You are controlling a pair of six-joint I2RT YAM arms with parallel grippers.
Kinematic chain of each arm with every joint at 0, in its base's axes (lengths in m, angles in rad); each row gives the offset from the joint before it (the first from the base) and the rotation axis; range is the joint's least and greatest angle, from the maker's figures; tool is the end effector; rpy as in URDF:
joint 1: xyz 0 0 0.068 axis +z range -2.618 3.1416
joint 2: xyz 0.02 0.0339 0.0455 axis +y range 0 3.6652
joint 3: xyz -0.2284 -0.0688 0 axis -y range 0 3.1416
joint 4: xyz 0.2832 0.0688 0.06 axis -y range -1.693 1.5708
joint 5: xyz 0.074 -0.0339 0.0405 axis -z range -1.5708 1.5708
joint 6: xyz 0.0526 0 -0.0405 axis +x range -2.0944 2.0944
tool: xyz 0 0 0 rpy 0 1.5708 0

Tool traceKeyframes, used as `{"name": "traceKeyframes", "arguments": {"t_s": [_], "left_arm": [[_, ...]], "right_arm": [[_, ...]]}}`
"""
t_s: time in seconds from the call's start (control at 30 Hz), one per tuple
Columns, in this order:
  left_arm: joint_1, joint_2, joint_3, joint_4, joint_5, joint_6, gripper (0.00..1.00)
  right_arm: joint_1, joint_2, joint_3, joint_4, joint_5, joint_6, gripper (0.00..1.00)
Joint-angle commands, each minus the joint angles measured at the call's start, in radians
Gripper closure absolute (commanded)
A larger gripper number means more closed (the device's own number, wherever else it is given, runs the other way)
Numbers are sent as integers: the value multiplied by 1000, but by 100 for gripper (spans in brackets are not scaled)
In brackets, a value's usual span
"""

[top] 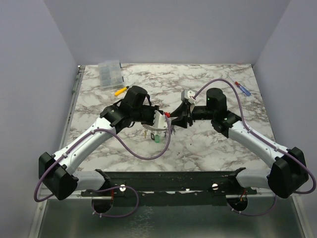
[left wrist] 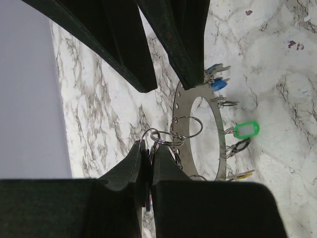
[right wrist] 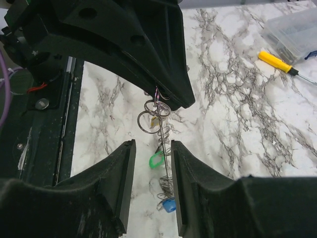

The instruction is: Remove the keys from the keyring

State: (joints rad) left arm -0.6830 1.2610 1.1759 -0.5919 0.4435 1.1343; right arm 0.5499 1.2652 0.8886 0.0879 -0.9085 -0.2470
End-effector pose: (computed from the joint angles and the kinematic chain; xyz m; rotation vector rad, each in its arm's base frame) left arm 0.2436 -0.2273 0.2906 1.8556 1.1492 -0.2442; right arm 0.2670 0.2123 0.2527 -1.2728 1.3721 1.0468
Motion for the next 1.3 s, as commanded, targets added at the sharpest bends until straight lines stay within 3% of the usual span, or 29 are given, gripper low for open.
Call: {"name": "traceKeyframes", "arguments": {"t_s": [0.0, 0.17, 0.3, 0.67, 0.87, 1.27], "left_arm": [[-8, -39, 3, 38, 62, 22, 100], [-9, -77, -44, 36, 104, 152, 100], [-9, -89, -49, 32, 123, 224, 100], [-24, -145, -115, 38, 138, 448, 100], [-30, -173, -159, 55, 111, 558, 100], [-33, -233, -252, 184, 80, 710, 100]], "right_arm": [[5, 12, 41, -34, -14, -87, 59], [4, 38, 102, -135, -36, -296, 68], [5, 63, 135, -164, -98, -370, 70], [19, 86, 55, -8, -126, -264, 71], [19, 85, 25, 44, -130, -223, 59], [19, 77, 36, 43, -158, -197, 61]]}}
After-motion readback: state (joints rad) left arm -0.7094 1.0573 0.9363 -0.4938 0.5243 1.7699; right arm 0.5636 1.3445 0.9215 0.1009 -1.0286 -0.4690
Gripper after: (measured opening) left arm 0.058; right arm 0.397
